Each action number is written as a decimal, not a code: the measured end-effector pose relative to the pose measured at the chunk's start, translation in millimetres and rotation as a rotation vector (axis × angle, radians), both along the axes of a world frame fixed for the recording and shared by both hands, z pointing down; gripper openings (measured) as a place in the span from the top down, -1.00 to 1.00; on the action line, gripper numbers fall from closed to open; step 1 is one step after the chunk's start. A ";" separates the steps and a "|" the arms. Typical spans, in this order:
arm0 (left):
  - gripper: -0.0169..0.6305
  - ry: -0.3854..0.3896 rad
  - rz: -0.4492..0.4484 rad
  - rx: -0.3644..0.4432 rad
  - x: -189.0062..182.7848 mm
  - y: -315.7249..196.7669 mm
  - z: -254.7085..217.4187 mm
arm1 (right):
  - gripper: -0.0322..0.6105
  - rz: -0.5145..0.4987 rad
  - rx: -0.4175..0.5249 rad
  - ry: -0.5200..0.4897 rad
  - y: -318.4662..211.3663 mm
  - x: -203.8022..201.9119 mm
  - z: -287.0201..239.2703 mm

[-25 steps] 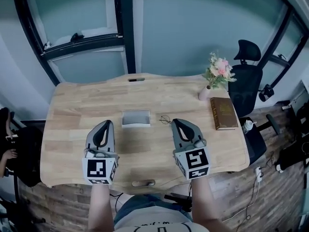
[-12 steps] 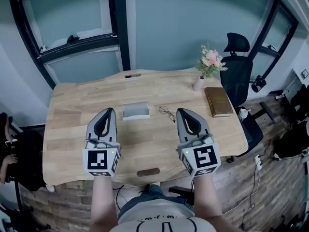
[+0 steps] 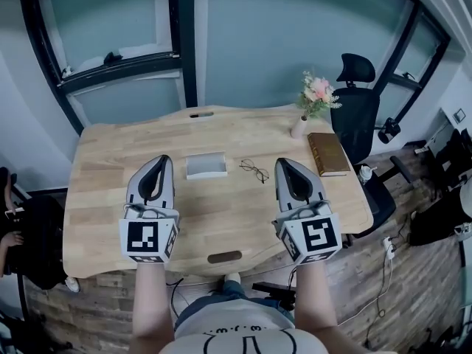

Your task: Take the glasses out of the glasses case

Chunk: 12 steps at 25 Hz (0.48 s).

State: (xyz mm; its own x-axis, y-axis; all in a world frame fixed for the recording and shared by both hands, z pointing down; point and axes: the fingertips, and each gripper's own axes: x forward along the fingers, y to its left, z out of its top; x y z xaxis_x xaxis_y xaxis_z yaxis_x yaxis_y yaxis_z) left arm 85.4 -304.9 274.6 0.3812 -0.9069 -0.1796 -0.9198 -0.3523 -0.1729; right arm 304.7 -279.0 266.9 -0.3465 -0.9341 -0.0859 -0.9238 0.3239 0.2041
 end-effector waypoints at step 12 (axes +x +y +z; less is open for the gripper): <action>0.90 0.009 -0.001 0.012 0.7 10.6 -4.7 | 0.87 0.000 0.021 -0.002 12.1 0.0 -6.3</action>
